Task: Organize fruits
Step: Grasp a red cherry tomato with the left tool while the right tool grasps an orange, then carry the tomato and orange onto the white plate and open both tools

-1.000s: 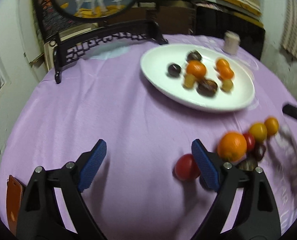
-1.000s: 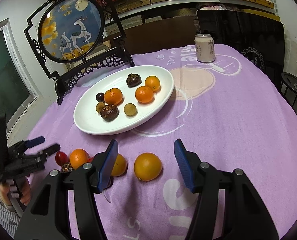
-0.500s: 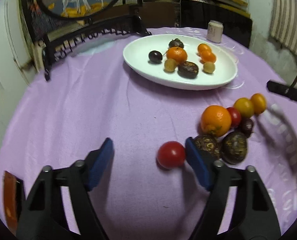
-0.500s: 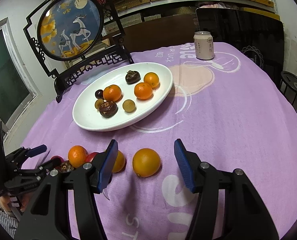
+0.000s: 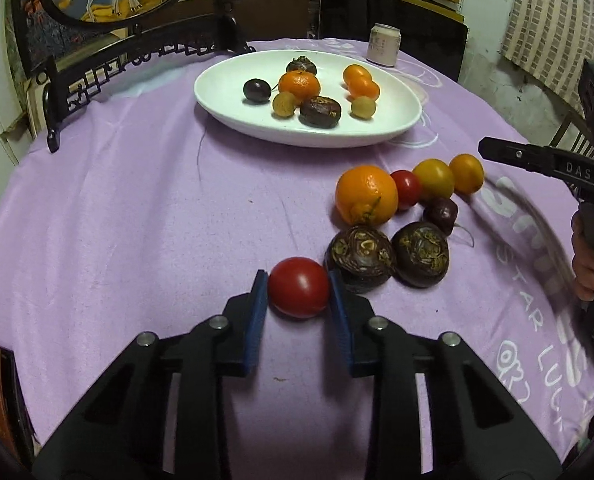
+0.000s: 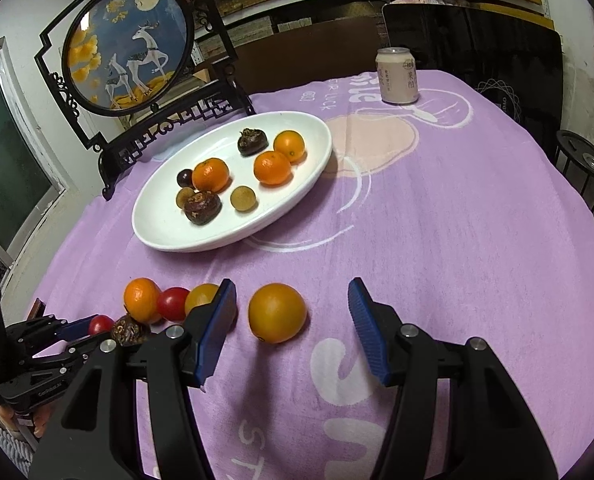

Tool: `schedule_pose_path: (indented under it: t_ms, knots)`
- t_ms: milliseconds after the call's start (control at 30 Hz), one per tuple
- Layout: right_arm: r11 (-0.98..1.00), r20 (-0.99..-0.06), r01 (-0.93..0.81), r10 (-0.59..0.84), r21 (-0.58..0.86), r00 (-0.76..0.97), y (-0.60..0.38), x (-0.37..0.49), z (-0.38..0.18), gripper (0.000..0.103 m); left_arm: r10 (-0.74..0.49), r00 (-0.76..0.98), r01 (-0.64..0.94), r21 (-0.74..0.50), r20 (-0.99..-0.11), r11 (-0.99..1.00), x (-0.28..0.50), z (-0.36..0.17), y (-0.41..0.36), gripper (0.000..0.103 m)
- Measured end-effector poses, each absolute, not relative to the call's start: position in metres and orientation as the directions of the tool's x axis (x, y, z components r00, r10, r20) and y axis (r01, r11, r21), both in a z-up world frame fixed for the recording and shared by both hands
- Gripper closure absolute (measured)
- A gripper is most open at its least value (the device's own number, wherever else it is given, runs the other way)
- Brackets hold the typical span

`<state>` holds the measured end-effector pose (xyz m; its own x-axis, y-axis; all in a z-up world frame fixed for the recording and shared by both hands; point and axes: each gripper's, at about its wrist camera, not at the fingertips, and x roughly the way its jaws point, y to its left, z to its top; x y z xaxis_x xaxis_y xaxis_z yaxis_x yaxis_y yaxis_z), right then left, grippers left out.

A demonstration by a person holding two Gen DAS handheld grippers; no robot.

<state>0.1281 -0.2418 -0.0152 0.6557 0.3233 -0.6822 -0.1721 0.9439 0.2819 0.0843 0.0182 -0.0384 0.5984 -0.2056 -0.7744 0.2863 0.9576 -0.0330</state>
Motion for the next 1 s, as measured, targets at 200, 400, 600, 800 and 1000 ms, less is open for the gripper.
schedule_pose_path:
  t_ms: [200,400,600,800,1000]
  knots:
    - [0.947,-0.715,-0.168,0.317,0.274,0.623,-0.238,0.133,-0.026,0.045,-0.145,0.624,0.206,-0.017,-0.767,0.978,0.089,-0.035,0.03,0.072]
    - [0.963,-0.743,-0.205,0.267,0.177,0.614,-0.216,0.132,-0.039,0.045,-0.115,0.626,0.189,0.007,-0.771,0.982,0.09,-0.036,0.031,0.072]
    - [0.959,-0.741,-0.21,0.28,0.189,0.61,-0.218,0.134,-0.04,0.068,-0.103,0.625,0.192,0.024,-0.773,0.981,0.092,-0.039,0.029,0.072]
    - [0.959,-0.702,-0.203,0.282,0.196,0.654,-0.221,0.128,-0.026,0.068,-0.104,0.655,0.168,0.01,-0.749,0.986,0.096,-0.027,0.031,0.072]
    - [0.947,-0.658,-0.174,0.313,0.27,0.685,-0.227,0.143,-0.003,0.068,-0.091,0.726,0.15,0.027,-0.682,0.988,0.132,0.016,0.017,0.072]
